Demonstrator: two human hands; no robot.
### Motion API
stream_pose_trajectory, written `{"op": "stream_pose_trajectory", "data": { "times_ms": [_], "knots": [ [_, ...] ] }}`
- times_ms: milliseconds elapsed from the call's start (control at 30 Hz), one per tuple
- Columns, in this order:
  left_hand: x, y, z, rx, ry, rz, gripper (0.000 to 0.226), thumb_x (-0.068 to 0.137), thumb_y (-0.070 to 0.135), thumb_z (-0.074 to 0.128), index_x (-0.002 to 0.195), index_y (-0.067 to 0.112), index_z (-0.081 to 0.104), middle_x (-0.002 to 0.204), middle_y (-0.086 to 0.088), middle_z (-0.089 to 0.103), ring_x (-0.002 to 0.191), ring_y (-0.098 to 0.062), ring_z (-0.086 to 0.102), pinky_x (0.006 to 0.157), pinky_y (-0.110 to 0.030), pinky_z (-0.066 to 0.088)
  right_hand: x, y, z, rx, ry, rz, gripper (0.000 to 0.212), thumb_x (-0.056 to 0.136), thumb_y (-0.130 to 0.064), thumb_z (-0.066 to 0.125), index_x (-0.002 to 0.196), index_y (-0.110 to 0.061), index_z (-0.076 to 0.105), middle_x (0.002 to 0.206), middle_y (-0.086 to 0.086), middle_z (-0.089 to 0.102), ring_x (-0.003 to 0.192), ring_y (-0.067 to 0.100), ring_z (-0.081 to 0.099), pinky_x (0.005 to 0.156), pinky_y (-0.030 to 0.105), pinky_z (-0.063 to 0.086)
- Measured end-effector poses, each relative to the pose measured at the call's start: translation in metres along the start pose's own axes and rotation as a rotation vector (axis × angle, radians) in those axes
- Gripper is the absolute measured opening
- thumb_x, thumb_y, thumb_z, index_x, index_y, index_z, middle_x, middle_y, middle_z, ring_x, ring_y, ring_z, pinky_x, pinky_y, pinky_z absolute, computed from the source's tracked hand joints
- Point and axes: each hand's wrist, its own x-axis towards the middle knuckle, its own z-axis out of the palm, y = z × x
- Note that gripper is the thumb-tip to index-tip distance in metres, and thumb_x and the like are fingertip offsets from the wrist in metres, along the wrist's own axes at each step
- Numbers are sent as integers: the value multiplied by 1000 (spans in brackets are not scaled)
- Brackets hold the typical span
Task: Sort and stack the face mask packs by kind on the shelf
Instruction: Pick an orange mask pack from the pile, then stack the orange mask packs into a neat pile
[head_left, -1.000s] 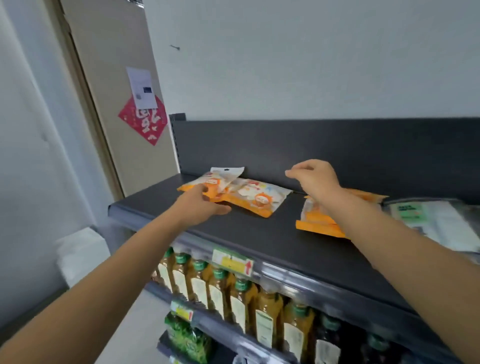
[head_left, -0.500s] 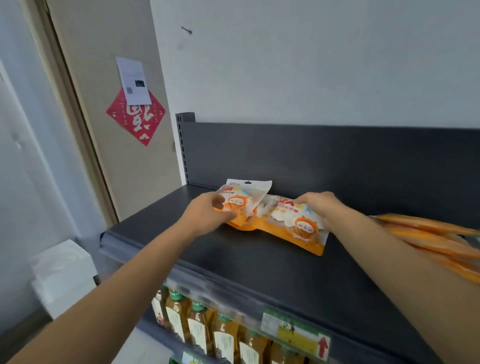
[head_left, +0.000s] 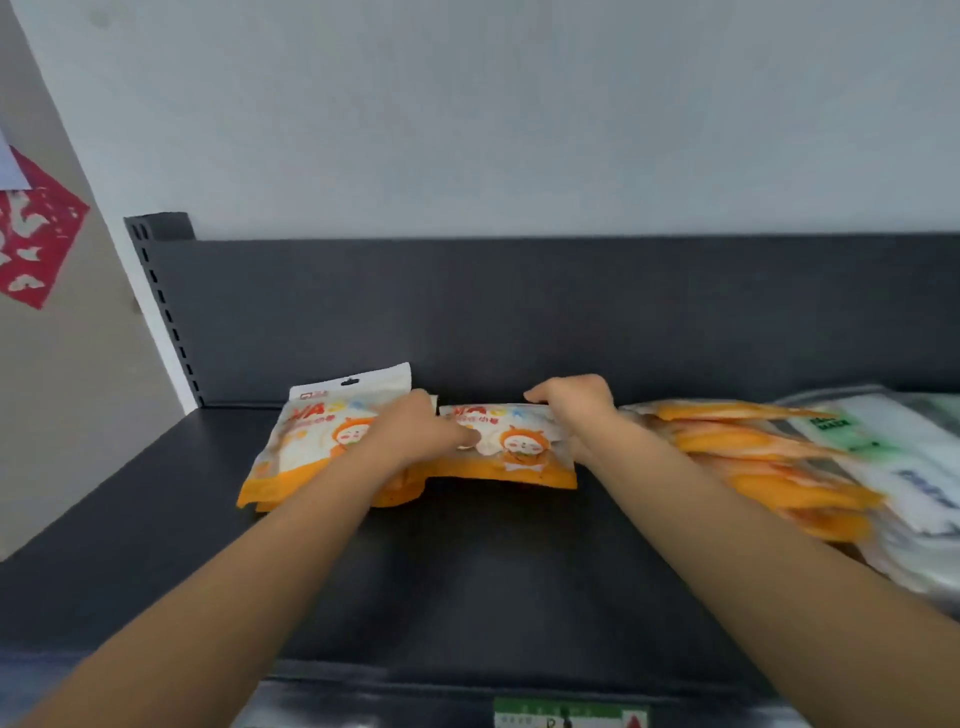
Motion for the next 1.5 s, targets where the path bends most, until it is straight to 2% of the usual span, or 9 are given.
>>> {"op": "stream_pose_trajectory", "data": {
  "times_ms": [133, 367, 533, 633, 767, 900, 1267, 1367, 1500],
  "knots": [
    [-1, 8, -20, -70, -7, 80, 52, 80, 46, 72, 115, 13, 53, 111, -7, 51, 91, -17, 53, 82, -33, 41, -28, -30, -18, -73, 47, -152, 62, 82, -15, 72, 137, -10, 44, 129, 8, 53, 110, 25, 52, 83, 32, 43],
    [-14, 57, -39, -296, -2, 293, 77, 77, 45, 75, 139, 9, 46, 137, -6, 52, 120, -24, 54, 99, -37, 46, -69, -72, -79, -127, 166, -273, 47, 82, -21, 73, 125, -8, 58, 136, 8, 53, 122, 26, 50, 92, 33, 43],
    [-23, 113, -12, -490, -97, 384, 32, 78, 37, 77, 93, 17, 57, 107, -1, 53, 96, -16, 55, 96, -40, 49, -62, -83, -148, -126, 186, -251, 49, 85, -26, 70, 129, -11, 55, 131, 6, 52, 124, 26, 46, 87, 34, 41],
    [-20, 143, 14, -526, -121, 347, 35, 79, 34, 77, 99, 9, 64, 101, -5, 62, 102, -23, 64, 91, -36, 54, -41, -75, -189, -172, 140, -166, 52, 84, -34, 68, 130, -15, 54, 135, 8, 51, 128, 34, 44, 100, 42, 45],
    [-7, 164, 54, -543, -197, 228, 35, 80, 35, 77, 100, 8, 66, 100, -5, 66, 96, -18, 63, 84, -31, 56, -4, -52, -222, -227, 52, -69, 46, 85, -40, 65, 124, -16, 57, 129, 9, 55, 120, 33, 48, 81, 39, 50],
    [2, 168, 85, -532, -221, 110, 58, 77, 44, 76, 119, 9, 57, 112, -5, 63, 99, -17, 60, 69, -27, 48, 34, -28, -238, -274, -57, -40, 49, 83, -41, 67, 124, -17, 58, 132, 8, 55, 125, 32, 47, 107, 45, 38],
    [1, 133, 53, -487, 14, 99, 38, 88, 53, 59, 94, 15, 57, 110, -2, 61, 100, -18, 56, 88, -32, 45, 29, -55, -228, -350, -27, -418, 49, 84, -42, 68, 123, -12, 63, 132, 4, 59, 128, 22, 48, 111, 44, 35],
    [2, 96, 21, -479, 93, 58, 47, 85, 53, 64, 106, 11, 64, 110, -2, 65, 97, -18, 60, 89, -33, 46, 1, -73, -184, -220, -44, -581, 16, 87, -30, 67, 100, -21, 68, 111, -5, 65, 116, 14, 54, 106, 37, 42],
    [3, 30, -23, -466, 159, -21, 54, 83, 47, 68, 119, 7, 63, 120, -6, 63, 113, -25, 57, 93, -37, 46, -28, -73, -98, -169, -257, -507, 23, 85, -28, 69, 104, -14, 68, 113, 5, 66, 110, 21, 60, 97, 37, 51]
  ]
}}
